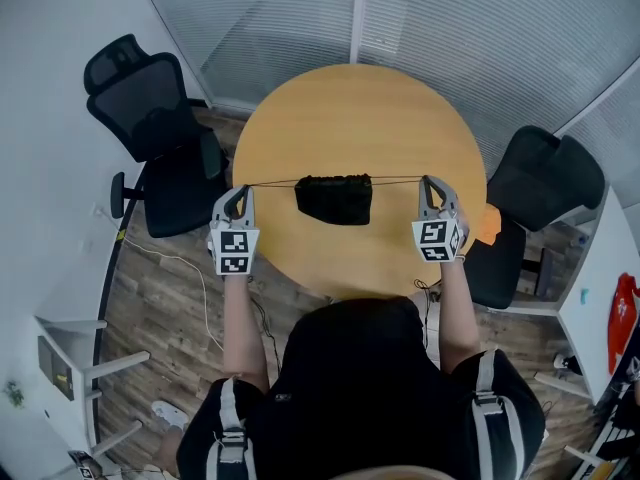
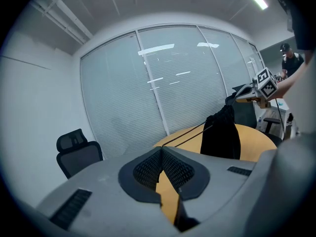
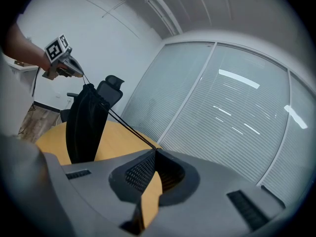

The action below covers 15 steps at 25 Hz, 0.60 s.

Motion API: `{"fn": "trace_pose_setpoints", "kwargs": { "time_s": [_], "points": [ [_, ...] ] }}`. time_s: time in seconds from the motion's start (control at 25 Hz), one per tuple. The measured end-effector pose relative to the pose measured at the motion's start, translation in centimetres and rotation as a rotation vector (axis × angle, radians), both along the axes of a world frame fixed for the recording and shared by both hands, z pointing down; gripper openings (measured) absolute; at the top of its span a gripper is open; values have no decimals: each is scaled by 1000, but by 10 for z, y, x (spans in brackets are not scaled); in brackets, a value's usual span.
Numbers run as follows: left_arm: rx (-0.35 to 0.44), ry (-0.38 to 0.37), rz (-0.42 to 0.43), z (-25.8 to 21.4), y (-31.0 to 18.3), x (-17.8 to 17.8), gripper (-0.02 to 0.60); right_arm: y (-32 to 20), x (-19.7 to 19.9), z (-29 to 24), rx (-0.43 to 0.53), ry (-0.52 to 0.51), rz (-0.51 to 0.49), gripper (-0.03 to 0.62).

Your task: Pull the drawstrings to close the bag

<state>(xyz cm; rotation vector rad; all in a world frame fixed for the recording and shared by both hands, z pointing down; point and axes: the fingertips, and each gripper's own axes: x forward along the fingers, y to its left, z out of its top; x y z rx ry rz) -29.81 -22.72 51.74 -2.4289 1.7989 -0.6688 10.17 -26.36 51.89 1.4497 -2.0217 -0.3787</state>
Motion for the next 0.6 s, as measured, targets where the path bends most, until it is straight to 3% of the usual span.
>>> {"fn": "trace_pose_setpoints", "kwargs": {
  "time_s": [0.24,0.44,0.6],
  "points": [
    [7,2,-14,-1,3,-4,15,1,4,-5,11,14,1,57],
    [15,14,-23,-3,5,-5,15,5,9,-12,6,-60,17,57],
    [17,13,-23,-4,7,-4,15,10,18,-8,2,-48,26,57]
  ]
}}
